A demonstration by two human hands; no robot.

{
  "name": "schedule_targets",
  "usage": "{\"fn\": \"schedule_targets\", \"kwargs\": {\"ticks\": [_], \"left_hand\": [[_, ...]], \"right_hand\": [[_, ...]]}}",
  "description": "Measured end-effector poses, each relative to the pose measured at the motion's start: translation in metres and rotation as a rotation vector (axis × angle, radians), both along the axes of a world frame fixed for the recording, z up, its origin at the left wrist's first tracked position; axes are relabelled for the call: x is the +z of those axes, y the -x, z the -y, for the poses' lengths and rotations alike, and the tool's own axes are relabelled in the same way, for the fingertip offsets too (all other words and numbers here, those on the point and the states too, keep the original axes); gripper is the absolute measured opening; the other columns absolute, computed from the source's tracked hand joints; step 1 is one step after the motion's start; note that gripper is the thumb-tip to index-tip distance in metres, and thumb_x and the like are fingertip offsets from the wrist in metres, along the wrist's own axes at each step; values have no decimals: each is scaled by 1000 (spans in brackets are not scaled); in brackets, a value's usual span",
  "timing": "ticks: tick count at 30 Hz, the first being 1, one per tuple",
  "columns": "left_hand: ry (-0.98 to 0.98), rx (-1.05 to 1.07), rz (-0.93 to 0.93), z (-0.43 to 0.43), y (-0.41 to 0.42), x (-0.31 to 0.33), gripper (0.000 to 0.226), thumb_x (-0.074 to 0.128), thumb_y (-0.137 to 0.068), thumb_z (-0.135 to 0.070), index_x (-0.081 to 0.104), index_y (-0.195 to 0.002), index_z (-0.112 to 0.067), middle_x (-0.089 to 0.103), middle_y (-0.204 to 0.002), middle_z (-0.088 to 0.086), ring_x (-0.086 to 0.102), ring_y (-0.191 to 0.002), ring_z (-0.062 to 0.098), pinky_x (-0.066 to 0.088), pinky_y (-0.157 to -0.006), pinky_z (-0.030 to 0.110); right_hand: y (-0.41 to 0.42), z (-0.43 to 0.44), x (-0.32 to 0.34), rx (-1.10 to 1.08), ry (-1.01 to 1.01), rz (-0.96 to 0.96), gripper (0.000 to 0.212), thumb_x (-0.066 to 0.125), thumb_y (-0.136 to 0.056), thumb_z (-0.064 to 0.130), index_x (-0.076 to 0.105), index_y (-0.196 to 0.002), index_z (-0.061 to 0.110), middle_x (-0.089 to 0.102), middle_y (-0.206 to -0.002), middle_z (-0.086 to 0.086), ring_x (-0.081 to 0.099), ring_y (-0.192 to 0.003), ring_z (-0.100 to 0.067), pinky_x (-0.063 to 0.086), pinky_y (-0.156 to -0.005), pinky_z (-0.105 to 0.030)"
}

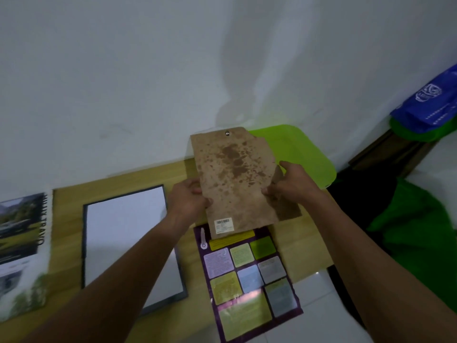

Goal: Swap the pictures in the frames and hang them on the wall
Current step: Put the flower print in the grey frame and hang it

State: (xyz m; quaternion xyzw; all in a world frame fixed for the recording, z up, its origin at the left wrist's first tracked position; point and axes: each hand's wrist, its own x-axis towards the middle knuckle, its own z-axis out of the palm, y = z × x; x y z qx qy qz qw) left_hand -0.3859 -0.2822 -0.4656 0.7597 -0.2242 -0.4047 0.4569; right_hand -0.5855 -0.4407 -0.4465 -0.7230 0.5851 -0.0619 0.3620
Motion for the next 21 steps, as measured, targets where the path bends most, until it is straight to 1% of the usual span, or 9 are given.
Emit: {"fn": "schedule_targets", "kwargs": {"ticks": [2, 5, 6, 9, 13, 15, 16, 18, 21], "left_hand": [[37, 17, -25, -22, -13, 8, 61, 72, -71, 9, 57, -125, -17, 70, -90, -6, 68, -90, 17, 58, -82, 41], [59, 59, -27, -63, -37, 14, 61, 69, -73, 10, 58, -126, -19, 70, -97, -2, 67, -93, 18, 58, -80, 42], [55, 72, -7, -78, -45, 15, 61, 69, -73, 9, 58, -126, -20, 69, -100, -1, 67, -95, 19, 58, -81, 43], [39, 113, 44, -124, -69, 16, 63, 69, -74, 6, 57, -130, -20, 68, -105, 2, 65, -98, 20, 58, -81, 44], [-29, 187, 106, -184, -93, 7, 59, 71, -76, 2, 58, -129, -19, 69, -99, 2, 67, -93, 22, 59, -79, 43], [-86, 185, 162, -209, -101, 2, 60, 73, -75, 1, 58, -131, -15, 67, -94, -1, 66, -84, 17, 57, -72, 33], [-125, 186, 186, -220, -103, 0, 61, 73, -74, 1, 57, -131, -12, 65, -92, -2, 64, -80, 15, 54, -68, 29], [-190, 189, 197, -237, -106, -5, 61, 75, -73, 1, 57, -131, -8, 60, -92, -2, 59, -81, 16, 50, -71, 27], [-247, 159, 234, -251, -109, -20, 63, 77, -71, 1, 58, -130, -8, 60, -93, -2, 58, -84, 18, 47, -74, 27]], "right_hand": [[-12, -17, 7, 12, -60, 61, 91, 96, -49, 24, 55, -128, 5, 69, -105, -9, 68, -94, -27, 58, -84, -47], [-36, -43, 5, 59, -103, 130, 104, 95, -39, 34, 52, -131, 14, 70, -110, -11, 69, -95, -28, 59, -83, -49], [-46, -53, 2, 73, -121, 150, 102, 94, -41, 34, 50, -131, 17, 70, -111, -12, 69, -96, -29, 58, -84, -49], [-75, -94, -3, 116, -155, 173, 77, 92, -59, 24, 48, -123, 24, 69, -113, -12, 69, -96, -28, 57, -85, -50], [-112, -147, -24, 206, -196, 180, 87, 89, -67, 25, 41, -139, 16, 63, -126, -10, 63, -110, -29, 53, -93, -46], [-126, -171, -37, 227, -237, 160, 86, 89, -69, 24, 40, -140, 16, 62, -125, -7, 61, -112, -28, 52, -92, -43], [-132, -180, -44, 229, -245, 159, 89, 90, -66, 26, 40, -139, 17, 62, -126, -7, 62, -112, -28, 52, -93, -44], [-141, -195, -64, 251, -240, 143, 102, 89, -51, 41, 41, -137, 19, 63, -126, -9, 62, -113, -28, 52, -95, -47], [-147, -202, -104, 272, -235, 147, 116, 77, -35, 62, 42, -138, 23, 63, -125, -7, 62, -114, -25, 52, -97, -46]]}}
